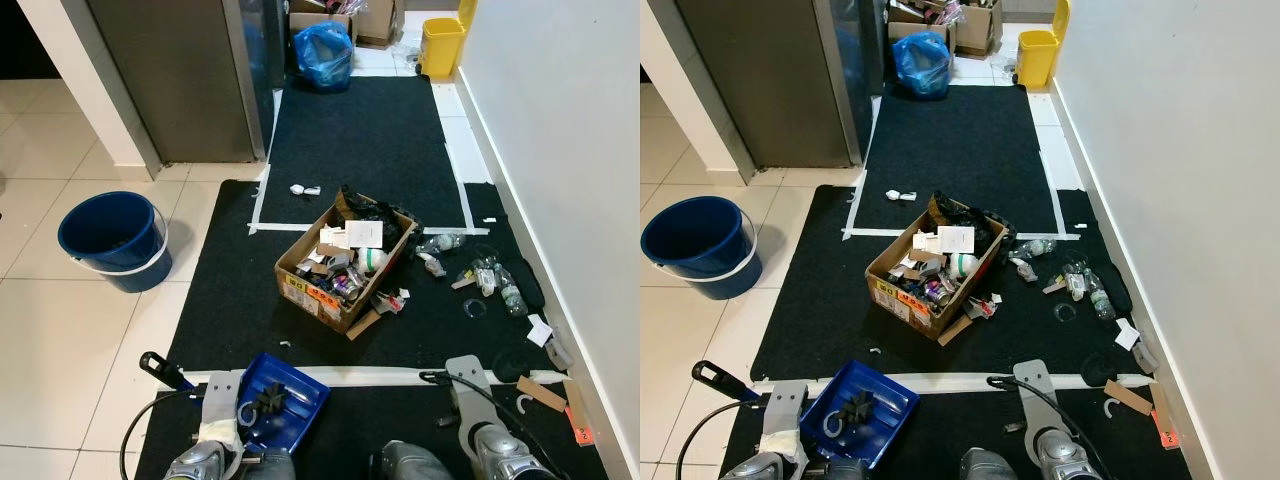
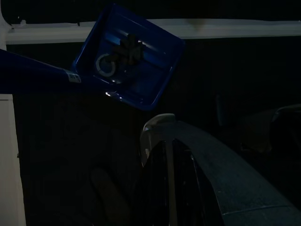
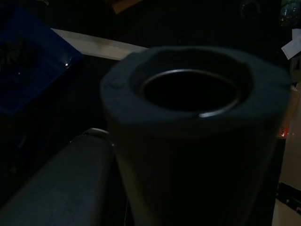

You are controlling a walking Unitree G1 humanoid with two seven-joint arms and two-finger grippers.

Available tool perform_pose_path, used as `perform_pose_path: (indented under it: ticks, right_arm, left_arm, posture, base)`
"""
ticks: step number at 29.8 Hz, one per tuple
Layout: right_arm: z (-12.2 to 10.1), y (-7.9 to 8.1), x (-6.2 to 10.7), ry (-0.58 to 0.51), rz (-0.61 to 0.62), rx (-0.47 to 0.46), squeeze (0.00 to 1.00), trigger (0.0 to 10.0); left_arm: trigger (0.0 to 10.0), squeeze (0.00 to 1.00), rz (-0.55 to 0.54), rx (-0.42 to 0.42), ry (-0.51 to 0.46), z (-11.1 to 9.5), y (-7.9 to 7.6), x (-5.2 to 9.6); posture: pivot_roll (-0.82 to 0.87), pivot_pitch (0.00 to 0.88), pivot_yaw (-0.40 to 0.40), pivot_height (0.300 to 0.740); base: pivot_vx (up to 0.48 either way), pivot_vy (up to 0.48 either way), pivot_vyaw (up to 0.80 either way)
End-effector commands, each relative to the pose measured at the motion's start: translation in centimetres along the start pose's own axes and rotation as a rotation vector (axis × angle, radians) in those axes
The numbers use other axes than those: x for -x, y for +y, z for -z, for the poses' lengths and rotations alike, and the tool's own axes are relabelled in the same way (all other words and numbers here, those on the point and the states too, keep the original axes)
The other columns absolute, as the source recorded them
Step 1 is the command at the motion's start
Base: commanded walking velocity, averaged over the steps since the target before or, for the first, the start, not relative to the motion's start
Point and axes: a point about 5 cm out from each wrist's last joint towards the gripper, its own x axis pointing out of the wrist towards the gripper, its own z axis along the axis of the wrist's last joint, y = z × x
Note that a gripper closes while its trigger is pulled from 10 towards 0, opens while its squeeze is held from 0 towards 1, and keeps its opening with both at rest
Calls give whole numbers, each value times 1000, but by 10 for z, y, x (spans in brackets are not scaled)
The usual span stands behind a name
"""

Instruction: Sweep floor

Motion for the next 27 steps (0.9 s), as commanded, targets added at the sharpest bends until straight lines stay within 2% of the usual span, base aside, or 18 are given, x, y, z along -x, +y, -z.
perform_pose_path:
  ticks: [1,12,27]
  right_arm:
    - [10,1,1,52,-8,22,0,10000]
    - [10,1,1,53,-15,36,0,10000]
    - [8,1,1,49,-16,41,0,10000]
  left_arm:
    - [10000,0,2,-1,18,5,-1,0]
    - [10000,0,14,-41,27,4,-1,0]
    - [10000,0,20,-38,22,2,-3,0]
  posture:
    - [172,0,-29,740]
    - [168,0,-24,740]
    - [166,0,-26,740]
  base:
    - [0,0,0]
    - [0,0,0]
    - [0,0,0]
